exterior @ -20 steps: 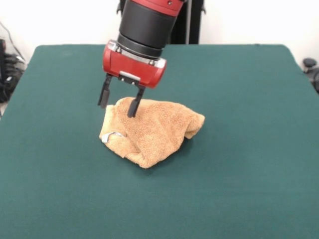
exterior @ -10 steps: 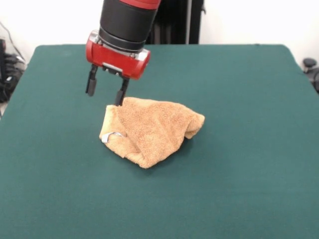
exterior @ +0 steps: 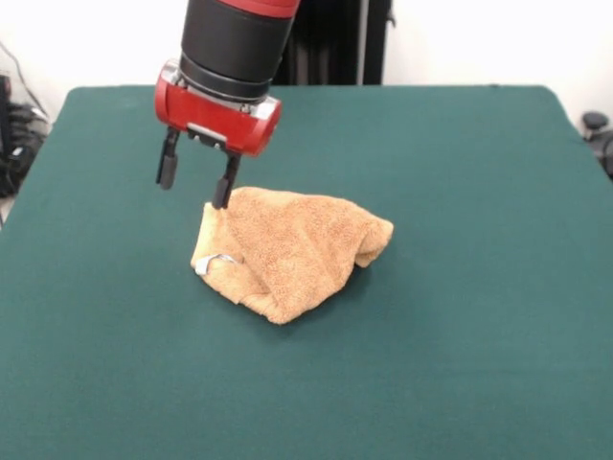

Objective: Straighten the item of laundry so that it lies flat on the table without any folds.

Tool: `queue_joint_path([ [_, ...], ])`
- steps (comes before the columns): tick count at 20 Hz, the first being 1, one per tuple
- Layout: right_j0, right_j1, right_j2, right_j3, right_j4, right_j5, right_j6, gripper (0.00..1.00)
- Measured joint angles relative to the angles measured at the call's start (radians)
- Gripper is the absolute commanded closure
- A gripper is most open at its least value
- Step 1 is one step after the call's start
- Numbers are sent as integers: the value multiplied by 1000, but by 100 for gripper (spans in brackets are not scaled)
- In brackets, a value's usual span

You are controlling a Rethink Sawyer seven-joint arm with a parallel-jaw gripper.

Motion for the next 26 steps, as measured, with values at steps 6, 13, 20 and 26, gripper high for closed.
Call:
queue_joint_path([
  [6, -2, 31, 0, -21, 29, -13, 0, 0],
  [13, -5, 116, 0, -66, 80, -78, 0, 0],
  [20, -5, 202, 1, -79, 124, -148, 0, 0],
  [26, -3, 225, -6, -89, 166, -167, 0, 0],
])
